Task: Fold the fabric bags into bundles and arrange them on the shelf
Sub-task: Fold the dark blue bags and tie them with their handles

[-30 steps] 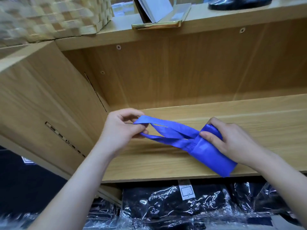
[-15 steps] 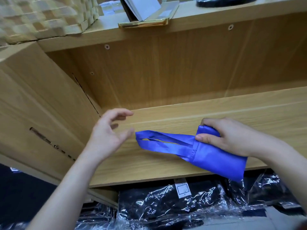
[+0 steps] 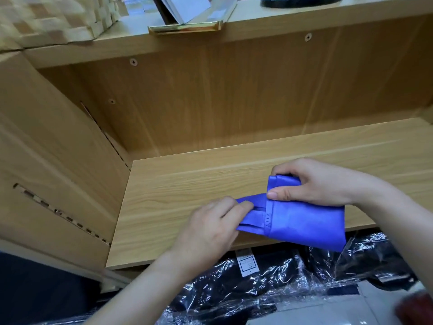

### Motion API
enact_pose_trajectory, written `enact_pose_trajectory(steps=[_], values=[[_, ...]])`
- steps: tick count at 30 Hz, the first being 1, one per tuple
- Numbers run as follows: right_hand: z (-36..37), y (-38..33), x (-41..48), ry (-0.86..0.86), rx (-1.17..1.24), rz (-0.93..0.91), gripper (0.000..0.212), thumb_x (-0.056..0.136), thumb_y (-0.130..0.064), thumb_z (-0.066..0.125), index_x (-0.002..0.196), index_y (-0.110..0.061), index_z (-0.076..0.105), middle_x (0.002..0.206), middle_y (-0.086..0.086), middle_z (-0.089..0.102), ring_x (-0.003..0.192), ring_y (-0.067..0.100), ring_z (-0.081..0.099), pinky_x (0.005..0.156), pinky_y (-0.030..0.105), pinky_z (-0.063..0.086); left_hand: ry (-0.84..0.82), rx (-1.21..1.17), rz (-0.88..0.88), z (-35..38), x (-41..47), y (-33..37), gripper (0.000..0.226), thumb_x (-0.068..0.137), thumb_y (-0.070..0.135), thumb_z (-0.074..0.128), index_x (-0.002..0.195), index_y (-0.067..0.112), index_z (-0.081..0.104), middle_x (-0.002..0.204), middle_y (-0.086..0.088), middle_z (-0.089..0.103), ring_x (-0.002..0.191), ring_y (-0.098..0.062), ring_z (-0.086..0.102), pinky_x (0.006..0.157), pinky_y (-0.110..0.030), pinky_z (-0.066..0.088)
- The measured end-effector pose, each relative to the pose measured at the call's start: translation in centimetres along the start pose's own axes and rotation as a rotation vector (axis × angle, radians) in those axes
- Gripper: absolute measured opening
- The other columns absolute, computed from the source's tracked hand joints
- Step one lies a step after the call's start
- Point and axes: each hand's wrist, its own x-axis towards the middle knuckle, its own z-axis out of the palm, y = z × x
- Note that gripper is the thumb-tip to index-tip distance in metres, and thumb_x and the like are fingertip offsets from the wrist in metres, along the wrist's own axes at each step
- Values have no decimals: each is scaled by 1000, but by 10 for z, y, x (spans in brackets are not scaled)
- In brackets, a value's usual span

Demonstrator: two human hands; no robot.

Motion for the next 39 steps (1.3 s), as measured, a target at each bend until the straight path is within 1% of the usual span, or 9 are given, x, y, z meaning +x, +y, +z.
enact_pose_trajectory(steps=[3, 6, 9, 13, 18, 22, 27, 34, 39], values=[[1, 0, -1, -6, 10, 26, 45, 73, -62, 65, 80, -17, 61, 74, 4, 65, 68, 22, 61, 59, 37, 47, -163, 71, -40, -16, 4, -2, 61, 79, 35, 44, 138, 24, 38, 91, -2, 68, 58, -33, 64, 46, -33, 52], [4, -7, 1, -55, -3, 22, 38, 73, -54, 75, 80, -19, 61, 75, 2, 65, 68, 20, 60, 61, 38, 47, -367, 235, -29, -26, 16, 6, 60, 94, 44, 43, 149, 32, 24, 113, 2, 65, 87, -33, 66, 65, -35, 50], [6, -18, 1, -124, -48, 9, 38, 71, -48, 80, 81, -18, 60, 78, -1, 65, 67, 14, 58, 56, 28, 42, -499, 177, -52, -33, 24, 11, 33, 96, 47, 45, 125, 35, 39, 111, 1, 64, 100, -31, 61, 72, -36, 42], [5, -29, 1, -196, -89, -14, 41, 67, -50, 83, 84, -21, 59, 78, -4, 66, 69, 12, 59, 57, 28, 43, -422, -157, -83, -35, 23, 8, 7, 87, 29, 58, 86, 23, 54, 82, 12, 54, 82, -14, 53, 65, -29, 36], [-2, -31, 1, -274, -21, -44, 31, 72, -41, 82, 86, -23, 61, 81, -3, 67, 66, 6, 58, 55, 21, 43, -345, -535, -221, -33, 19, 10, 23, 82, 25, 68, 87, 33, 47, 95, 21, 57, 80, -7, 54, 72, -30, 46], [-3, -24, 2, -367, 107, 3, 27, 75, -38, 80, 86, -21, 62, 76, -5, 67, 66, 7, 61, 55, 25, 47, -427, -1067, -484, -39, 14, 16, 36, 86, 7, 68, 80, 27, 39, 87, -5, 67, 67, -15, 50, 60, -25, 42], [4, -25, 7, -322, -124, 9, 32, 77, -50, 76, 86, -27, 56, 75, -12, 62, 65, 2, 55, 57, 24, 43, -582, -990, -531, -45, 15, 13, 35, 86, -2, 62, 80, 26, 42, 61, 5, 58, 46, -11, 37, 42, -20, 28], [26, -42, 2, -134, -606, -38, 60, 78, -69, 61, 127, -38, 43, 103, -6, 64, 90, 21, 58, 72, 33, 44, -661, -390, -377, -40, 14, 1, 34, 84, 36, 71, 90, 38, 37, 67, 14, 56, 60, -4, 43, 63, -29, 41], [45, -36, -2, 271, -835, -497, 42, 72, -55, 76, 85, -21, 56, 67, -6, 60, 60, 22, 62, 43, 28, 40, -650, -313, -418, -39, 24, -8, 23, 85, 41, 67, 79, 33, 47, 61, 9, 51, 56, -8, 43, 56, -30, 34]])
